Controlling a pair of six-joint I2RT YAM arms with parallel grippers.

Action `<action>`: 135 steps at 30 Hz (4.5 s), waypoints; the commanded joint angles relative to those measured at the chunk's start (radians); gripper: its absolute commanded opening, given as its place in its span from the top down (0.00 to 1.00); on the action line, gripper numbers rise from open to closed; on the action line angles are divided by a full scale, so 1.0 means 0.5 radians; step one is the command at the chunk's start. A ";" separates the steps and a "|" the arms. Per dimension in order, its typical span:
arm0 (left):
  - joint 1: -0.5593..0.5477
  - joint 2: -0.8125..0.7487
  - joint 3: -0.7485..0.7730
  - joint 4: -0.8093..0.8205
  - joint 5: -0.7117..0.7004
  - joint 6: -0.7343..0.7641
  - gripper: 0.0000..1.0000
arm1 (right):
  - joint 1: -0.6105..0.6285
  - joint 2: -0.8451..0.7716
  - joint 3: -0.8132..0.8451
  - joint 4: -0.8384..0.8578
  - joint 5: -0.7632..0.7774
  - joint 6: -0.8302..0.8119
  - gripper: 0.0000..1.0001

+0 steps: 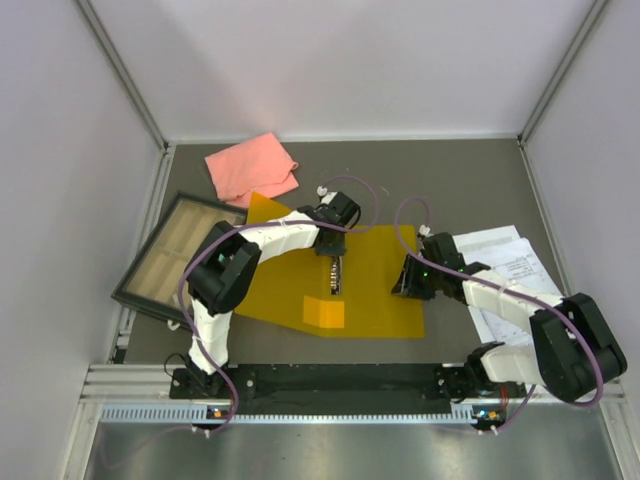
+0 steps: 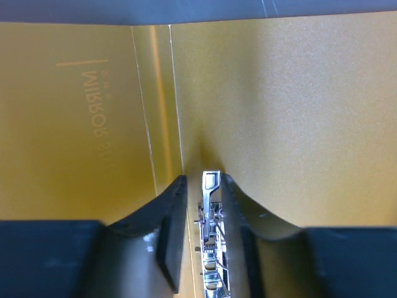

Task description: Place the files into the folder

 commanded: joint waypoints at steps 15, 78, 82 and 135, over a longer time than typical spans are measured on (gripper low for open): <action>0.008 -0.432 -0.002 0.087 0.410 0.027 0.52 | 0.021 -0.131 0.075 -0.126 0.112 0.012 0.66; -0.572 1.187 1.231 1.054 0.294 -1.363 0.38 | -1.366 -0.039 0.151 -0.335 0.456 -0.010 0.46; -0.575 1.200 1.222 1.091 0.315 -1.379 0.36 | -1.366 0.001 0.155 -0.328 0.450 -0.031 0.46; -0.550 0.681 0.988 0.938 1.444 -0.375 0.36 | -1.884 -0.383 0.514 -0.832 0.621 -0.317 0.01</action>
